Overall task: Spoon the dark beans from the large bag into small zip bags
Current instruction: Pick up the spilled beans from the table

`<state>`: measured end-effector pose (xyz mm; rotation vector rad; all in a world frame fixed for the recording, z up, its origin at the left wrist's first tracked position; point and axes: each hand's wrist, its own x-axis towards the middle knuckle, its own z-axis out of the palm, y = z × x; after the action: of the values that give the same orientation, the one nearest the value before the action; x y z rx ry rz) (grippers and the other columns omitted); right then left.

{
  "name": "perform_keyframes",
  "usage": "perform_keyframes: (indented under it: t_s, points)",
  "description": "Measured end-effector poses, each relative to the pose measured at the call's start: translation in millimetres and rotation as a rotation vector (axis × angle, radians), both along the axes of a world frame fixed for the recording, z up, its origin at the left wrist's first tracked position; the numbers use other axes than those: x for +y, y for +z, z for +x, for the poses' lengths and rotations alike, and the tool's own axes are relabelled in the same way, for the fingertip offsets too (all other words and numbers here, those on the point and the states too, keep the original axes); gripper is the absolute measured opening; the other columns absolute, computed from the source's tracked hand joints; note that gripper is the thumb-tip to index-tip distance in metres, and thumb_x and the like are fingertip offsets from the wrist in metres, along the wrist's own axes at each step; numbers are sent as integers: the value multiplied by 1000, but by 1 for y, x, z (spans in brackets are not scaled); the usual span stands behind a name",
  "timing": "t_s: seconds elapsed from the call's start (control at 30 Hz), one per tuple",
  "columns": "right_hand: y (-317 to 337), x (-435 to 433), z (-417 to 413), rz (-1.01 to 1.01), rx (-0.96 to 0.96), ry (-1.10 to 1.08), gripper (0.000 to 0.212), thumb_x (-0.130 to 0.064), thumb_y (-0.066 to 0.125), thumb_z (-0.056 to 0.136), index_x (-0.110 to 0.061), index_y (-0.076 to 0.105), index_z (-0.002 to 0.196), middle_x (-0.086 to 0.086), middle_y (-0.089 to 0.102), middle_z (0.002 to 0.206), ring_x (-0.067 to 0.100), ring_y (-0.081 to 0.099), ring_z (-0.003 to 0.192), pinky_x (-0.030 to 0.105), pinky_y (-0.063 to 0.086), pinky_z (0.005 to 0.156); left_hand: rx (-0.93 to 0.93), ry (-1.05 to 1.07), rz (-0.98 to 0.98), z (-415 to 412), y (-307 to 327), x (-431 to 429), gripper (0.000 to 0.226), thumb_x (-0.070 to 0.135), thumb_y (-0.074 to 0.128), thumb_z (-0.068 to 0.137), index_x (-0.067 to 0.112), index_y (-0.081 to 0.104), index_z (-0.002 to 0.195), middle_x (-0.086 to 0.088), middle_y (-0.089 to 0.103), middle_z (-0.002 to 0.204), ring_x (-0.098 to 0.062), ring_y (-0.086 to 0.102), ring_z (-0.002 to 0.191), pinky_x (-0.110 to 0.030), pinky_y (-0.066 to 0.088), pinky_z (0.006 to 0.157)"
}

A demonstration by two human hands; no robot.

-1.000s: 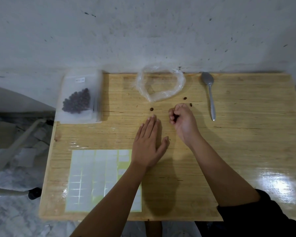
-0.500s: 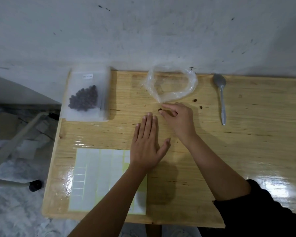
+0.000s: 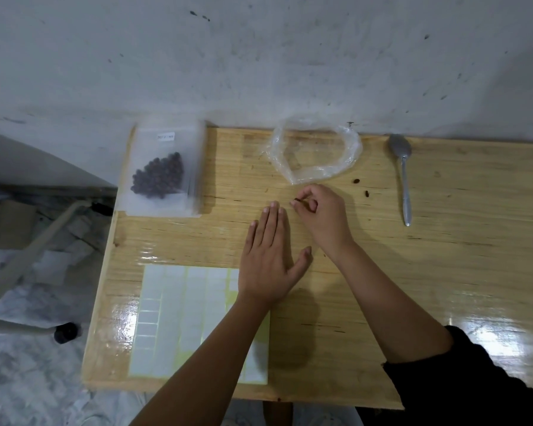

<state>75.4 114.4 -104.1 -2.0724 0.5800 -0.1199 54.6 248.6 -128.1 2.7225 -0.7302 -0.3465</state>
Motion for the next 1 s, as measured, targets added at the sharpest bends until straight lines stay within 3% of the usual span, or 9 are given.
perform_keyframes:
  t_s: [0.17, 0.3, 0.37, 0.47, 0.6, 0.9, 1.0]
  points:
    - [13, -10, -16, 403, 118, -141, 19, -6, 49, 90, -16, 48, 73, -3, 54, 68, 7, 46, 60, 14, 40, 58, 1, 8, -22, 0, 0, 1, 80, 60, 30, 90, 14, 4, 150, -1, -3, 158, -10, -8, 145, -27, -11, 116]
    - [19, -30, -29, 718, 93, -349, 26, 4, 38, 86, -13, 49, 71, 2, 52, 64, 11, 38, 54, 22, 29, 51, 6, 14, -16, 0, -1, 0, 80, 60, 32, 91, 15, 2, 150, 0, -3, 158, -10, -8, 145, -28, -7, 117]
    - [20, -43, -33, 627, 81, -410, 21, -3, 45, 88, -15, 52, 71, -3, 46, 63, 9, 37, 56, 21, 30, 52, 8, 14, -8, 0, -1, 0, 80, 60, 32, 91, 15, 2, 150, 0, -3, 158, -10, -8, 145, -29, -6, 117]
    - [15, -58, -38, 254, 31, -449, 11, -19, 64, 85, -15, 58, 77, -7, 43, 61, 0, 40, 53, 13, 34, 56, 4, 14, -15, -1, 1, 1, 80, 60, 32, 90, 15, 3, 150, 2, -4, 157, -10, -8, 145, -27, -9, 117]
    - [3, -73, -41, -58, -50, -492, 9, -20, 70, 80, -13, 68, 85, -7, 37, 50, 3, 37, 42, 9, 35, 50, 10, 19, -23, 0, 2, 0, 80, 59, 35, 91, 16, 2, 150, 4, -7, 156, -8, -11, 144, -24, -13, 115]
    - [-8, -78, -37, -170, -62, -414, 13, -18, 73, 78, -7, 73, 86, -18, 45, 57, -2, 42, 48, 5, 31, 55, 14, 22, -55, -1, 2, 0, 80, 57, 37, 90, 16, 2, 150, 4, -6, 157, -7, -11, 144, -26, -10, 116]
    - [-10, -78, -35, -159, -48, -415, 10, -14, 71, 80, -5, 72, 85, -4, 62, 67, -3, 49, 57, 6, 38, 64, 20, 20, -63, -1, 3, 0, 80, 57, 36, 90, 17, 2, 150, 4, -7, 156, -7, -11, 144, -26, -9, 116]
